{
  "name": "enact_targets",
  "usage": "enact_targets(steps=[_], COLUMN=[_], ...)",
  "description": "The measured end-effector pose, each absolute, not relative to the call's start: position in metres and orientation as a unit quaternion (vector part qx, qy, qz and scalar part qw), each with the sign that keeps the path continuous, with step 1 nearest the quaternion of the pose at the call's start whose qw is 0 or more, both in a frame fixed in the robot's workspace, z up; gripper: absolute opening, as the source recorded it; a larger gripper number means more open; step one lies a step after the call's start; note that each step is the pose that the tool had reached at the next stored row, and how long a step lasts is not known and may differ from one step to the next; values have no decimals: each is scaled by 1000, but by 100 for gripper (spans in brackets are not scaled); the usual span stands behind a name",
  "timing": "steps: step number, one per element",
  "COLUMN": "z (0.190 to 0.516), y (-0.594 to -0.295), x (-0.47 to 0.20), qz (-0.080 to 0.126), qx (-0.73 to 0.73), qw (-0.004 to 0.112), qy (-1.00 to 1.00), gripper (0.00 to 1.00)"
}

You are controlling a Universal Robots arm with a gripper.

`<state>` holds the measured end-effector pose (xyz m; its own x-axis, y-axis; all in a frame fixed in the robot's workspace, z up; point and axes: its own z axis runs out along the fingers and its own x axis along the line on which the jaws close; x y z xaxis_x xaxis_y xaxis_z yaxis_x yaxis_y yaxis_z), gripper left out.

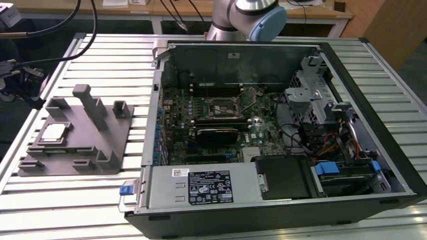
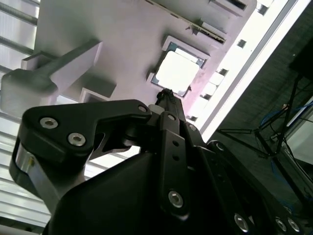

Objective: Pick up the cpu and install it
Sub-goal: 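Pick up the cpu and move it towards the insertion slot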

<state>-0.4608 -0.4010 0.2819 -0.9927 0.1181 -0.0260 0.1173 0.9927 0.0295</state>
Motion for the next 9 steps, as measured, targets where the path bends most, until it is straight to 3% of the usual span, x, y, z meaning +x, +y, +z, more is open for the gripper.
enact_targets(steps=[9], z=[266], y=[-401], x=[-468], qz=[14], qx=[59], qw=[14], qy=[998], gripper=[11])
